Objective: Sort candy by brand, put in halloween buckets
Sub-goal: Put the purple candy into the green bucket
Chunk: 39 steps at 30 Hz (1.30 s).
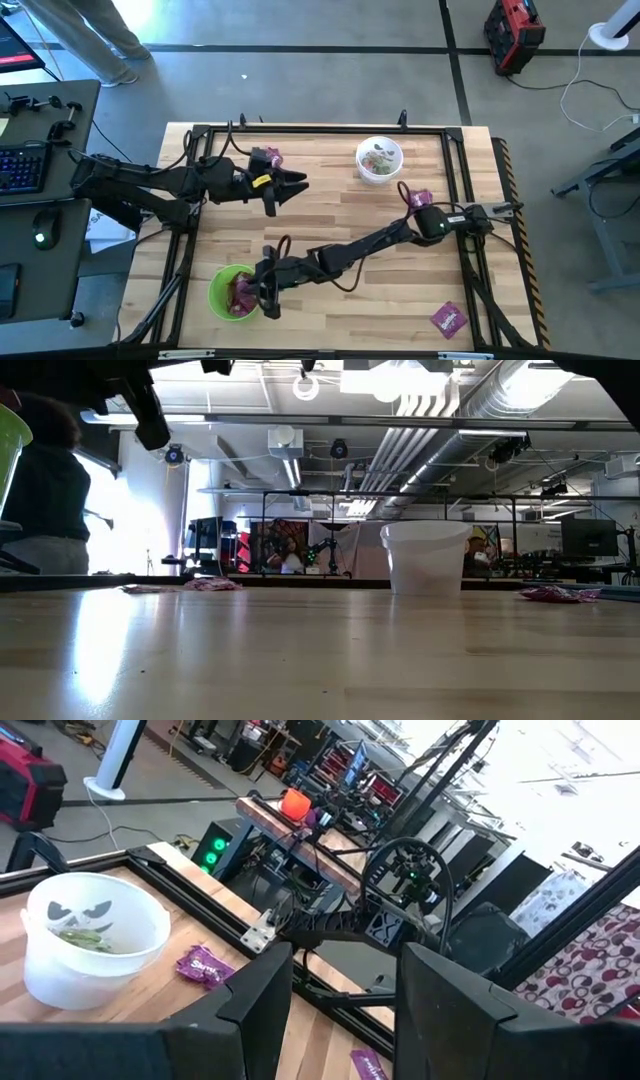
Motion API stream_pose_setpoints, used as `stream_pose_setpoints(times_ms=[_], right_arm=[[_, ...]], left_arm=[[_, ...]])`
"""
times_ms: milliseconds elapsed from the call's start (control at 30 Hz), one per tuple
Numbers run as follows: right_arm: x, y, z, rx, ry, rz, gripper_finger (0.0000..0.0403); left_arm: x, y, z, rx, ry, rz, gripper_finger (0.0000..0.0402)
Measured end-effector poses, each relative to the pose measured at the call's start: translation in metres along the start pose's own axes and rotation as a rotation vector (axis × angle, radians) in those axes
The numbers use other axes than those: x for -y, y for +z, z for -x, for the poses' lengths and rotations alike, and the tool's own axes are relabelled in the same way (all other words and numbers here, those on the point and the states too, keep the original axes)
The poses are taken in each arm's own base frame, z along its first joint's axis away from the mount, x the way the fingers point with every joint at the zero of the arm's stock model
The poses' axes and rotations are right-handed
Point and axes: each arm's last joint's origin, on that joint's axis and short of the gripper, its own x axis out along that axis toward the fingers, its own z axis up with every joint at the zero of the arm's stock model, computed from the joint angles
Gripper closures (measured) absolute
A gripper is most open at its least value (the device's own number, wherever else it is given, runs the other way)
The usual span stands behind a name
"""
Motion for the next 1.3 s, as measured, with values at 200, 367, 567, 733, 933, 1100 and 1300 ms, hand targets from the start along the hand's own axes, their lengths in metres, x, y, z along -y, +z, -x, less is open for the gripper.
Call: stream_pose_setpoints(times_ms=[200, 367, 567, 733, 933, 1100, 1300], right_arm=[[-0.004, 0.007, 0.001, -0.031, 0.052, 0.062, 0.0194], [-0.008, 0.022, 0.006, -0.066, 0.046, 0.215, 0.0113], [-0.015, 0.031, 0.015, -0.199, -0.028, 0.605, 0.0101], [-0.024, 0.04, 0.018, -0.145, 0.072, 0.602, 0.01], [-0.025, 0.047, 0.017, -0.074, 0.081, 0.461, 0.01], [-0.023, 0.044, 0.016, -0.087, 0.044, 0.442, 0.01], [-0.019, 0.06, 0.028, -0.09, 0.033, 0.46, 0.01]], left_arm=[[-0.001, 0.0, 0.0, 0.013, 0.018, -0.001, 0.022], [-0.001, 0.0, 0.0, 0.014, 0.02, -0.002, 0.022], [-0.001, 0.0, 0.0, 0.013, 0.02, -0.003, 0.022], [-0.001, 0.0, 0.0, 0.013, 0.02, -0.003, 0.022], [0.006, 0.003, 0.013, -0.128, -0.174, 0.03, 0.0222], [0.02, 0.0, 0.053, -0.274, -0.229, 0.086, 0.0253], [0.035, 0.005, 0.102, -0.196, -0.207, 0.08, 0.0309]])
